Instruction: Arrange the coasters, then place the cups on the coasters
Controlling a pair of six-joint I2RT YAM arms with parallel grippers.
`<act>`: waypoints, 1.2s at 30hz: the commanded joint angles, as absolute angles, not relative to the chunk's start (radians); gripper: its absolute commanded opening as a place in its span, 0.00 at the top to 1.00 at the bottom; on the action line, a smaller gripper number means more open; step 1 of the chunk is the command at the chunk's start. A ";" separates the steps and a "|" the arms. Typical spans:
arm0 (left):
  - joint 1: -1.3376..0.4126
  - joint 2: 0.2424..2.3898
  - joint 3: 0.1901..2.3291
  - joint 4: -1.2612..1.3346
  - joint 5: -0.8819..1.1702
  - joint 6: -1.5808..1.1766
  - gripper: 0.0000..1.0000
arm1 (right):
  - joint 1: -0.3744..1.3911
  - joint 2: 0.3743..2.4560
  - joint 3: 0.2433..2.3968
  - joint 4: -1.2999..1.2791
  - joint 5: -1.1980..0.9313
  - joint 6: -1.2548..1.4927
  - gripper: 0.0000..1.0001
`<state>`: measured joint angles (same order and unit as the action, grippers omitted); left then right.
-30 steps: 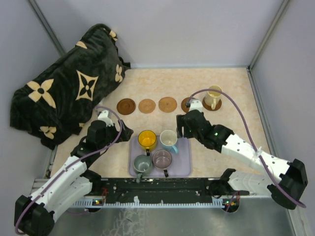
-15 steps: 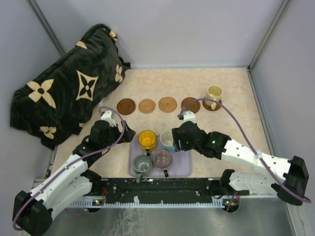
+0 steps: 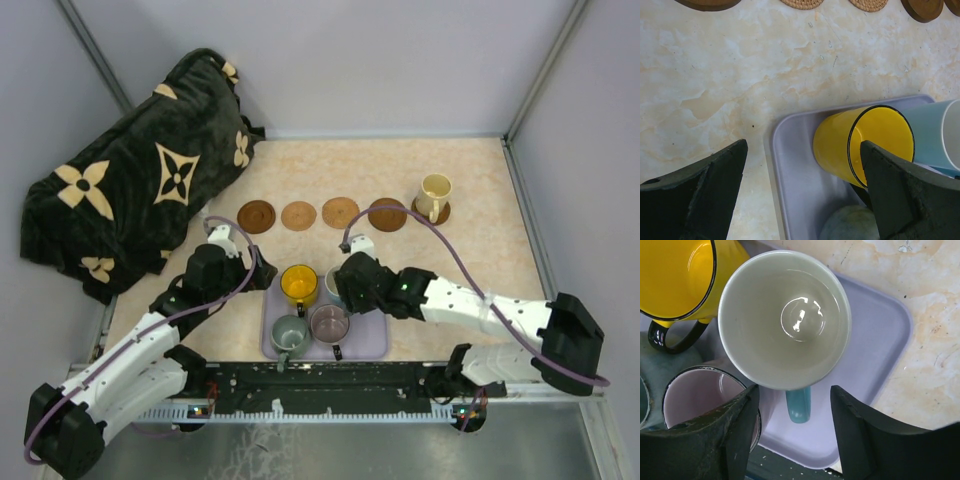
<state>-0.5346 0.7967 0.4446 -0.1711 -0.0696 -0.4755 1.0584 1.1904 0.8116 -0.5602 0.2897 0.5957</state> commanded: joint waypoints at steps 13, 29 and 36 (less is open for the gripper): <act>-0.545 0.796 0.442 -0.124 -0.078 -0.494 0.00 | 1.071 1.298 0.804 -0.489 0.299 0.600 0.54; -0.548 0.794 0.442 -0.122 -0.083 -0.496 0.00 | 1.072 1.312 0.844 -0.538 0.395 0.621 1.00; -0.549 0.798 0.450 -0.121 -0.090 -0.489 0.00 | 1.077 1.288 0.907 -0.530 0.508 0.608 1.00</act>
